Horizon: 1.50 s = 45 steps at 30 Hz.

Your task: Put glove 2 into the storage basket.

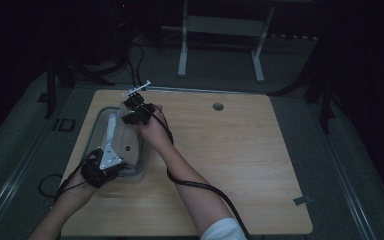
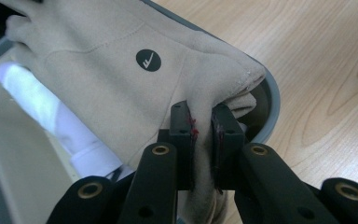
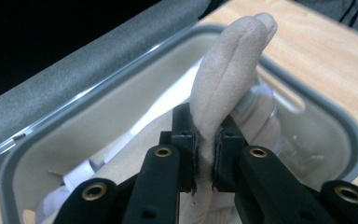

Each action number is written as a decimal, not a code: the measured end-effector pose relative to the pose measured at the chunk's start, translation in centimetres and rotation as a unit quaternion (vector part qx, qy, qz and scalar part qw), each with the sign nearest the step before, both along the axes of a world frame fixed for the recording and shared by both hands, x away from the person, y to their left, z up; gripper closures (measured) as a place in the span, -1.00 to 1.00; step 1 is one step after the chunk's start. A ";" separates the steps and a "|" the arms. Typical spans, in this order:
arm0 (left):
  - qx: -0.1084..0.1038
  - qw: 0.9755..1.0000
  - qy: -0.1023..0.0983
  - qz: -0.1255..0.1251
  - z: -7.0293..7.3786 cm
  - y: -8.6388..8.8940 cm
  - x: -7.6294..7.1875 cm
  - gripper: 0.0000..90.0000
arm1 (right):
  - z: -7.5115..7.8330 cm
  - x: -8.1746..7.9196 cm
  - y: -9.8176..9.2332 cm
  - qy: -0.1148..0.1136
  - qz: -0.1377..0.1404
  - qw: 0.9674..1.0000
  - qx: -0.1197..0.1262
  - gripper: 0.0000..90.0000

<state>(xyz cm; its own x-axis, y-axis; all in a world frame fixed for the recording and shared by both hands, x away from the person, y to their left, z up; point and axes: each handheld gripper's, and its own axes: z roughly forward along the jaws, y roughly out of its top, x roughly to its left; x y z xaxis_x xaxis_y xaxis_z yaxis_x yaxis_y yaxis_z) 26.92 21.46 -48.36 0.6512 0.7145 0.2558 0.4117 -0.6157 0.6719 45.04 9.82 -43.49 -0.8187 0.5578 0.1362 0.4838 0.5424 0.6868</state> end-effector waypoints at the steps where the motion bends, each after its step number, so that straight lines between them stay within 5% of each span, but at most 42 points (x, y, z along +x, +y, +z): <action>1: 0.001 1.000 0.003 -0.001 -0.1 -0.1 0.0 0.82 | -0.4 0.1 -0.1 0.001 -0.002 1.000 -0.004 0.83; 11: 0.000 1.000 0.014 0.000 -0.7 -0.4 0.5 0.81 | -3.8 1.4 -0.1 0.029 -0.015 0.999 -0.025 0.83; 23: -0.006 0.999 0.052 0.007 -1.5 -0.5 1.9 0.77 | -5.0 2.1 -0.1 0.036 -0.019 0.999 -0.035 0.74; 27: -0.023 0.998 0.050 0.012 -1.1 -0.2 1.8 0.60 | -4.5 2.1 -0.5 0.038 -0.016 0.999 -0.028 0.47; 34: -0.037 0.998 0.031 0.031 0.1 0.2 1.0 0.00 | -3.6 1.9 -1.7 0.034 -0.014 0.999 -0.017 0.05; 39: -0.075 0.996 0.021 0.045 1.4 0.9 0.4 -0.46 | -2.5 1.5 -2.8 0.029 -0.005 1.000 -0.001 -0.30; 43: -0.089 0.995 0.019 0.047 2.1 1.1 0.4 -0.64 | -1.8 1.2 -3.6 0.031 0.005 0.999 0.012 -0.48; 45: -0.114 0.992 0.017 0.049 2.6 1.2 0.4 -0.64 | -1.3 0.5 -4.5 0.028 0.020 0.999 0.019 -0.59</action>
<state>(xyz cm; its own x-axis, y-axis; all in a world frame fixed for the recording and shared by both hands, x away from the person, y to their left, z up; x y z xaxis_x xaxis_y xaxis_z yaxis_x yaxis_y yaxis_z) 27.34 22.62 -45.81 0.5806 0.8119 0.0599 0.4869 -0.4053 0.7737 45.53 5.34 -44.81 -0.8309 0.5183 0.2025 0.5002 0.5365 0.6797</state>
